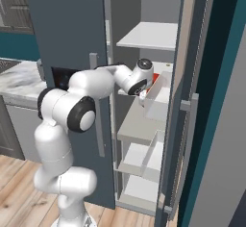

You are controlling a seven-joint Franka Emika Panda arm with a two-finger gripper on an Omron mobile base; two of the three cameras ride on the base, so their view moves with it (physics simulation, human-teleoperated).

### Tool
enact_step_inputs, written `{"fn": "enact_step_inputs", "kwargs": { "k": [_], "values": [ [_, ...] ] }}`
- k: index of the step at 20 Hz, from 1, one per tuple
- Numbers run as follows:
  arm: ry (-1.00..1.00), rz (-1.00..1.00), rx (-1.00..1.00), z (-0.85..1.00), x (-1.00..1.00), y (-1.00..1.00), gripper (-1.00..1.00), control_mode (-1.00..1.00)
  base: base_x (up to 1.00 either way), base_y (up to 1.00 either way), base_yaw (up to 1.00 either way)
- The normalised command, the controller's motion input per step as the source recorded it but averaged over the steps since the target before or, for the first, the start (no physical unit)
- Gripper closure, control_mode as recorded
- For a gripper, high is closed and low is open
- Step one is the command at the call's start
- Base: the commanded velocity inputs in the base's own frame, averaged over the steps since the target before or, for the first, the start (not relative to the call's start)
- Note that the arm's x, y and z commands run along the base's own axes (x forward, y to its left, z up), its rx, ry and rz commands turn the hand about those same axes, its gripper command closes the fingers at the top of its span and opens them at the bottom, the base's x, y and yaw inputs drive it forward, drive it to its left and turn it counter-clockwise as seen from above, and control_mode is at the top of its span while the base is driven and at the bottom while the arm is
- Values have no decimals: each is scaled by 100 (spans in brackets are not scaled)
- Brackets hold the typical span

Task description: Pick the chicken drumstick and tomato from their plates and place them in the bowl. Then put the bowl in the fridge.

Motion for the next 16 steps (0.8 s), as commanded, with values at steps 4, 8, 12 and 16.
{"fn": "enact_step_inputs", "kwargs": {
  "k": [4, 8, 12, 16],
  "values": [
    [0, 0, 0, 0, 12, -4, 100, -100, 0, 0, 0],
    [0, 0, 1, -5, 9, -10, 100, -100, 0, 0, 0],
    [0, 0, 1, -6, 25, -1, 100, -100, 0, 0, 0],
    [-4, 0, 0, -8, 28, -3, 100, -100, 0, 0, 0]
  ]
}}
